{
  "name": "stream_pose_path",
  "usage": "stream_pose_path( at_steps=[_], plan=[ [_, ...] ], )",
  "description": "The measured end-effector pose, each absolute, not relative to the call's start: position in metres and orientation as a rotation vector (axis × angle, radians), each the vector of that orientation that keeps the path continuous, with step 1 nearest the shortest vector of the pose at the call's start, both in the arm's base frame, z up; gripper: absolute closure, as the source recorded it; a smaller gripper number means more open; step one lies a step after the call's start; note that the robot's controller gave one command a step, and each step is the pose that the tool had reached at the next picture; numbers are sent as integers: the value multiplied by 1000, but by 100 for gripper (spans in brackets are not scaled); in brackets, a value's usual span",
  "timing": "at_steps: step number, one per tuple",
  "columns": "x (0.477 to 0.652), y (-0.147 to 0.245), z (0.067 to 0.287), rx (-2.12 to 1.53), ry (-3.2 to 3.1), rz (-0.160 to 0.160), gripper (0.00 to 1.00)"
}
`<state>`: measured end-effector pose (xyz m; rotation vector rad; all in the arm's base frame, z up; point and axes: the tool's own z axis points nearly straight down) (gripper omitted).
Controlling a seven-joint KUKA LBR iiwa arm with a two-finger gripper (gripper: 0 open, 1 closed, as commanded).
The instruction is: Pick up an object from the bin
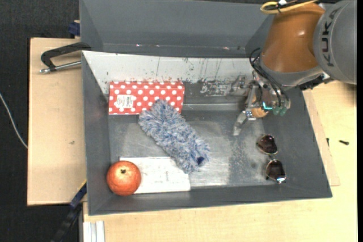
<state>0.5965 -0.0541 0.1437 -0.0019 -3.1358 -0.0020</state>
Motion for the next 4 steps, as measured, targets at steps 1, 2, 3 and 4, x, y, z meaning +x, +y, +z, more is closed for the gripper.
stream_pose_path(
  at_steps=[1, 2, 3, 4],
  plan=[
    [598, -54, 148, 0, -3144, -1, 0],
    [580, 29, 72, 334, -3128, 2, 0],
    [583, 29, 95, 669, -3076, -1, 0],
    [569, 112, 100, 240, -3136, 3, 0]
  ],
)
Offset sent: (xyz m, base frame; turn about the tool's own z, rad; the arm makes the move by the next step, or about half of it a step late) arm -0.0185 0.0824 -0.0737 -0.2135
